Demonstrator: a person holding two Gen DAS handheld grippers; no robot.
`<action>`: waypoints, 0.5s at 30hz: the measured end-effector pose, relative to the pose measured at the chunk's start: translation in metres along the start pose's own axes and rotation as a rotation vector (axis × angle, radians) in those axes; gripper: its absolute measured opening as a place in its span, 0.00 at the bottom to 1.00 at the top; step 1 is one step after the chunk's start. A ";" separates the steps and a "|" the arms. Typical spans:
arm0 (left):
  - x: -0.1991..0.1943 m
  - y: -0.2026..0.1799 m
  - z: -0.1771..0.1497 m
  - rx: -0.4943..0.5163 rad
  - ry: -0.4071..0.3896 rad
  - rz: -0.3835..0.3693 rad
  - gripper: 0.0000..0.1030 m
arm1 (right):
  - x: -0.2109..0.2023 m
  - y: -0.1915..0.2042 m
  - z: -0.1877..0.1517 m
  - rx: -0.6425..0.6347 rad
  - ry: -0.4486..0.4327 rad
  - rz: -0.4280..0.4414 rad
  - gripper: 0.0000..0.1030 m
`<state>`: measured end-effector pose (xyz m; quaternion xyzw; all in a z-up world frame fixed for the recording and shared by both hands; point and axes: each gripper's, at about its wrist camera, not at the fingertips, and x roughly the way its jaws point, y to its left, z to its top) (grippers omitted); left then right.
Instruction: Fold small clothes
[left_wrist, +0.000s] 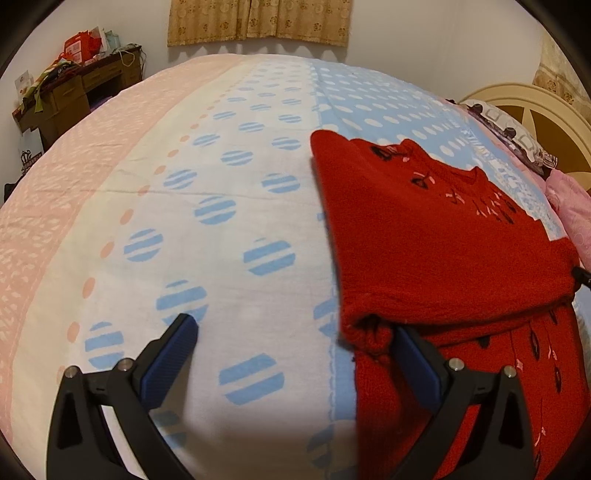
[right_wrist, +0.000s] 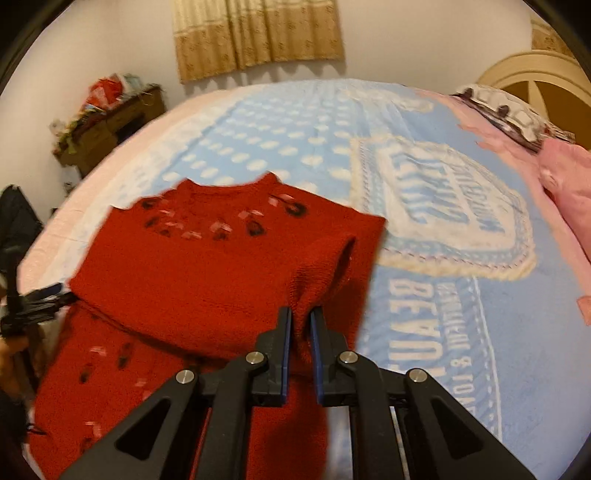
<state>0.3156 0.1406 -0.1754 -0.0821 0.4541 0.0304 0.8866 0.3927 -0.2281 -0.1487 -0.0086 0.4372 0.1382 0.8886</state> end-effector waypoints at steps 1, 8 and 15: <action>0.000 0.000 0.000 0.001 0.000 -0.001 1.00 | 0.002 -0.002 -0.001 0.006 0.010 0.014 0.09; -0.022 0.005 -0.004 -0.018 -0.005 -0.029 1.00 | -0.008 -0.015 -0.009 0.025 -0.004 -0.014 0.74; -0.064 0.009 0.003 0.019 -0.140 0.013 1.00 | -0.035 -0.002 -0.001 -0.020 -0.068 0.020 0.85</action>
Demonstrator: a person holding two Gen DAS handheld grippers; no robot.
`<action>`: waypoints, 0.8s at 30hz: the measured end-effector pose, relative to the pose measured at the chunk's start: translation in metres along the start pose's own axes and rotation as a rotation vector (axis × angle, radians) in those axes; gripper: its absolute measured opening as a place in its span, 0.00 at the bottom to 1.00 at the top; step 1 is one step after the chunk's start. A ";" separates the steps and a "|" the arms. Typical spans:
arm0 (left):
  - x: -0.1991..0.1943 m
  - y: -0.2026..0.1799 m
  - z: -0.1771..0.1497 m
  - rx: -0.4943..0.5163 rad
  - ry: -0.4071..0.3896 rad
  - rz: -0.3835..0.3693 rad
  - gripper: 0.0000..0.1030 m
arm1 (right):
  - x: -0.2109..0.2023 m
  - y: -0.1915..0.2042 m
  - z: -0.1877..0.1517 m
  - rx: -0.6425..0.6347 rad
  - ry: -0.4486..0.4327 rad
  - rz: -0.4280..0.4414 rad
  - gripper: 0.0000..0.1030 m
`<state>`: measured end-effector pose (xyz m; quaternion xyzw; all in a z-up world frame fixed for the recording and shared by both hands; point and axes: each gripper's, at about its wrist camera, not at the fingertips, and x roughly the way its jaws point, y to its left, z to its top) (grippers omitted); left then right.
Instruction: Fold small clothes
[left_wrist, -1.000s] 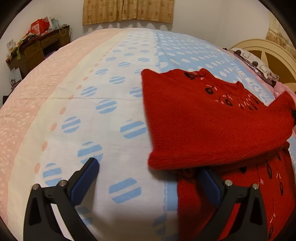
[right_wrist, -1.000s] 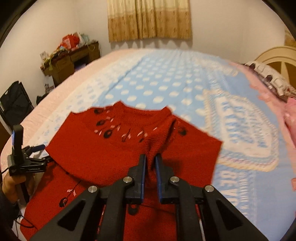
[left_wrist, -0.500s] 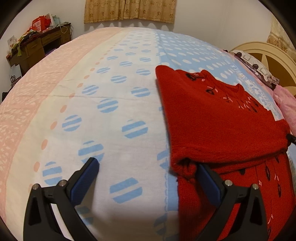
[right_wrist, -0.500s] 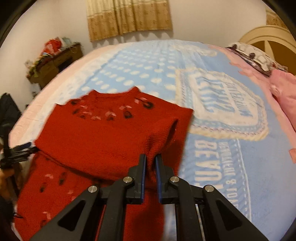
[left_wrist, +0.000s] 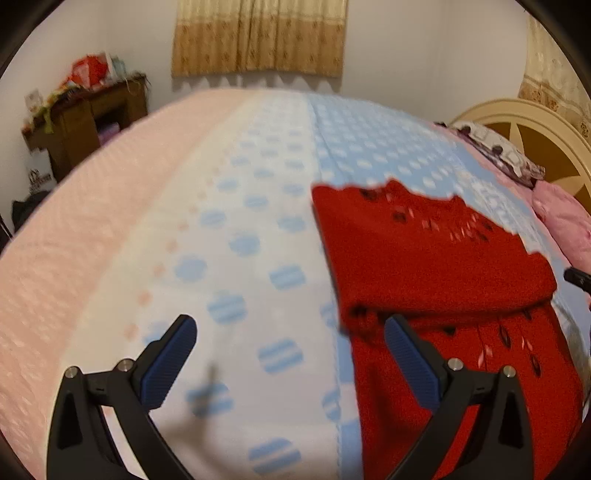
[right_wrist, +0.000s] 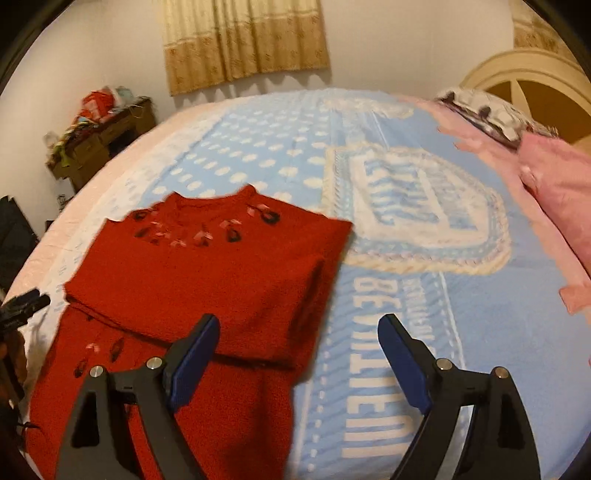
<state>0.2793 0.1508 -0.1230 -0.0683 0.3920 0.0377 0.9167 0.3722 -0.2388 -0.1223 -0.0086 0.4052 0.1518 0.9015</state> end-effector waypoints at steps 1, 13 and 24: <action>0.001 0.001 0.007 0.003 -0.014 0.013 1.00 | 0.001 0.006 0.003 -0.014 0.001 0.013 0.85; 0.069 -0.022 0.011 0.073 0.072 0.099 1.00 | 0.072 0.031 -0.009 -0.088 0.218 -0.014 0.85; 0.071 -0.028 0.009 0.096 0.068 0.132 1.00 | 0.057 0.069 0.008 -0.186 0.129 -0.013 0.85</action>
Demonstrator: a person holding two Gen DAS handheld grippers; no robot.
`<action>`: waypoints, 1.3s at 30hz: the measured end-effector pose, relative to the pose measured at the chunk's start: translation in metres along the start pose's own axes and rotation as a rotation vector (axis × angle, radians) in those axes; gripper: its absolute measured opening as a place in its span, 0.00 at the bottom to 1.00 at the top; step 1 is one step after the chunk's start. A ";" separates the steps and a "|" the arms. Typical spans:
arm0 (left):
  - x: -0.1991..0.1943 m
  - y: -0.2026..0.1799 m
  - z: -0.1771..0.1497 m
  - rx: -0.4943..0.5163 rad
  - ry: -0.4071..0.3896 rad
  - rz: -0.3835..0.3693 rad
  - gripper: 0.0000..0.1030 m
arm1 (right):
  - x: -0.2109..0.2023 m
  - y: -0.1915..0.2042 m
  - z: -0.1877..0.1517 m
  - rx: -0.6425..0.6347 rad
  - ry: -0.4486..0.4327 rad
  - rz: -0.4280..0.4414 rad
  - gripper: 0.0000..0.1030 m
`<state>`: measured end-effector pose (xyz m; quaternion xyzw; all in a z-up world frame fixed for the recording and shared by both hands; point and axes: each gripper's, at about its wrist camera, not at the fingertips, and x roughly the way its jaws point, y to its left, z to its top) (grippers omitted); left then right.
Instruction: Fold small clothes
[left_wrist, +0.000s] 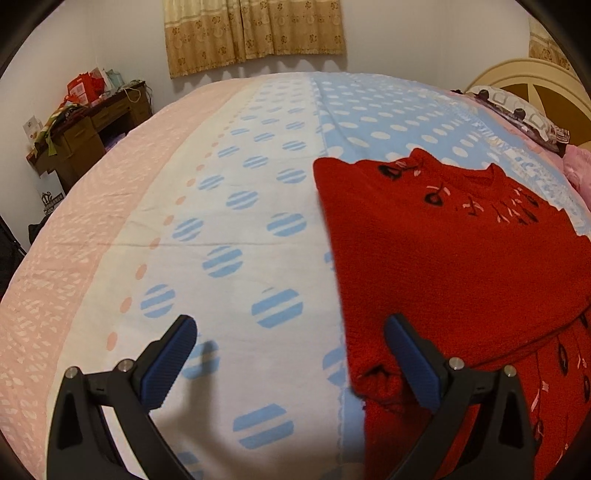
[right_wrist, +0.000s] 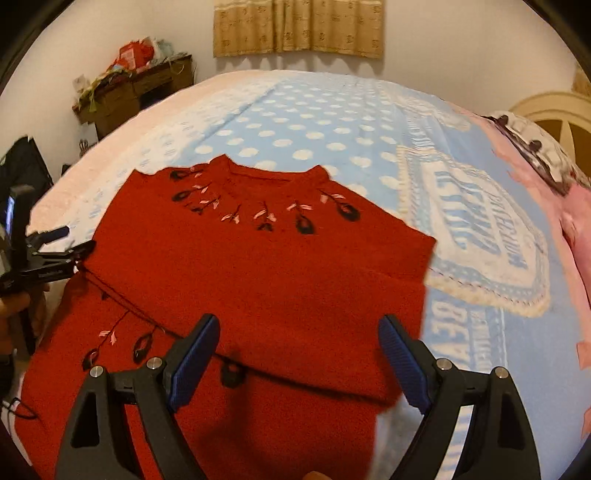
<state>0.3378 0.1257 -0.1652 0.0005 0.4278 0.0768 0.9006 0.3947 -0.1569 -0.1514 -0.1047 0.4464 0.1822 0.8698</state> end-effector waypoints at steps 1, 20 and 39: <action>0.000 0.000 0.000 0.000 0.000 0.000 1.00 | 0.010 -0.001 -0.002 0.008 0.022 -0.004 0.85; 0.003 -0.001 0.002 0.004 0.001 0.001 1.00 | 0.025 -0.031 -0.024 0.102 0.058 -0.010 0.85; -0.065 0.008 -0.016 -0.061 -0.079 -0.157 1.00 | -0.027 -0.024 -0.042 0.104 -0.028 -0.040 0.85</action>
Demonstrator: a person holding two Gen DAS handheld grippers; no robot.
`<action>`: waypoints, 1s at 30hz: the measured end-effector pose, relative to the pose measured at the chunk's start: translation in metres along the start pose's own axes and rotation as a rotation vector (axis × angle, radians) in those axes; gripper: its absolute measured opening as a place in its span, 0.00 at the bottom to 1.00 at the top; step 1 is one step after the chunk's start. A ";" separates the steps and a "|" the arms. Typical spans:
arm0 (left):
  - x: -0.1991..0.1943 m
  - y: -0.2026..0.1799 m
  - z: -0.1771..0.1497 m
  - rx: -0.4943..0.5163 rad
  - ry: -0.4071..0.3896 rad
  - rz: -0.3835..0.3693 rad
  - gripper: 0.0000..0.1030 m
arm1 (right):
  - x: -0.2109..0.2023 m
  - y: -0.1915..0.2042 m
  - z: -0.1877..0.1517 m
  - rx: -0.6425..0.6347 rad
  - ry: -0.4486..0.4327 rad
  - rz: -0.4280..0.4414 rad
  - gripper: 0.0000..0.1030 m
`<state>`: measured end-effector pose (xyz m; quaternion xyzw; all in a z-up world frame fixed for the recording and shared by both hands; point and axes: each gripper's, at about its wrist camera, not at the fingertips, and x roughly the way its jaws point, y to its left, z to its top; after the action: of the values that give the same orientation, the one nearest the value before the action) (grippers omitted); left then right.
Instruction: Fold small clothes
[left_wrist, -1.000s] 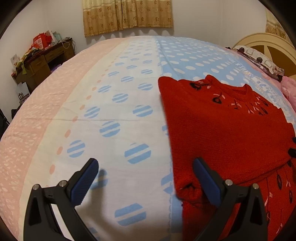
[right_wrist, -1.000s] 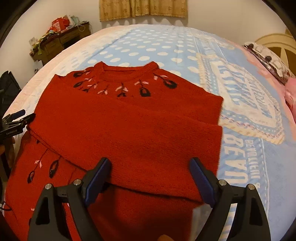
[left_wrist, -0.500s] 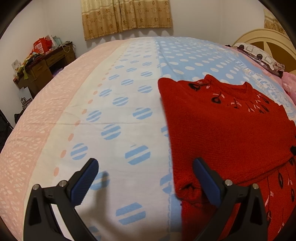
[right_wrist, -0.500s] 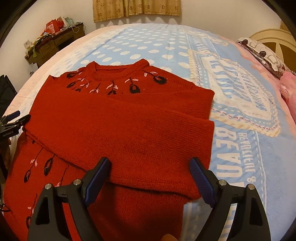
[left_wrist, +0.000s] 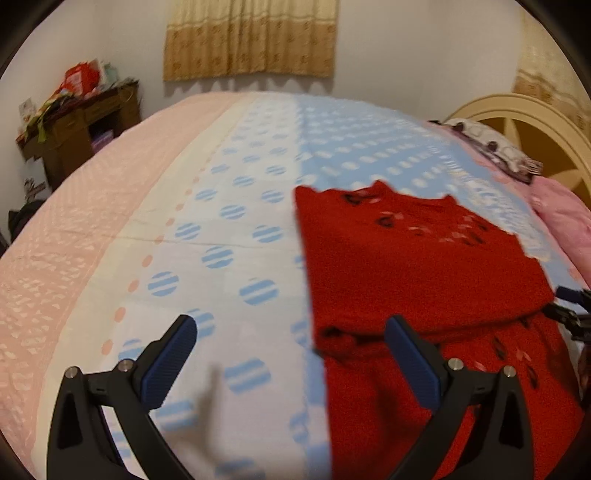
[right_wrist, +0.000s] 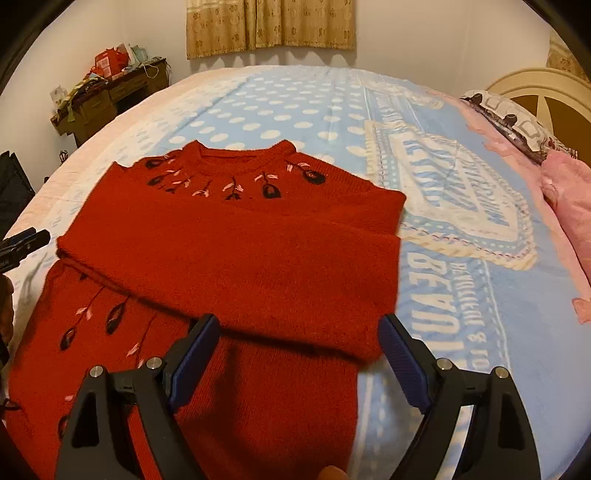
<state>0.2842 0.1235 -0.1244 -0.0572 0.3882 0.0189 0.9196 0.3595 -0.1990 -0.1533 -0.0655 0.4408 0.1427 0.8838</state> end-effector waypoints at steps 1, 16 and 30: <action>-0.009 -0.003 -0.002 0.010 -0.013 -0.012 1.00 | -0.003 -0.001 -0.002 0.005 -0.001 0.007 0.85; -0.086 -0.031 -0.037 0.117 -0.128 -0.079 1.00 | -0.043 0.010 -0.049 -0.002 -0.021 0.032 0.85; -0.117 -0.020 -0.105 0.105 -0.058 -0.090 1.00 | -0.089 0.037 -0.109 -0.047 -0.022 0.064 0.85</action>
<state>0.1290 0.0924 -0.1117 -0.0255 0.3589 -0.0412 0.9321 0.2142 -0.2070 -0.1474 -0.0704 0.4294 0.1818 0.8818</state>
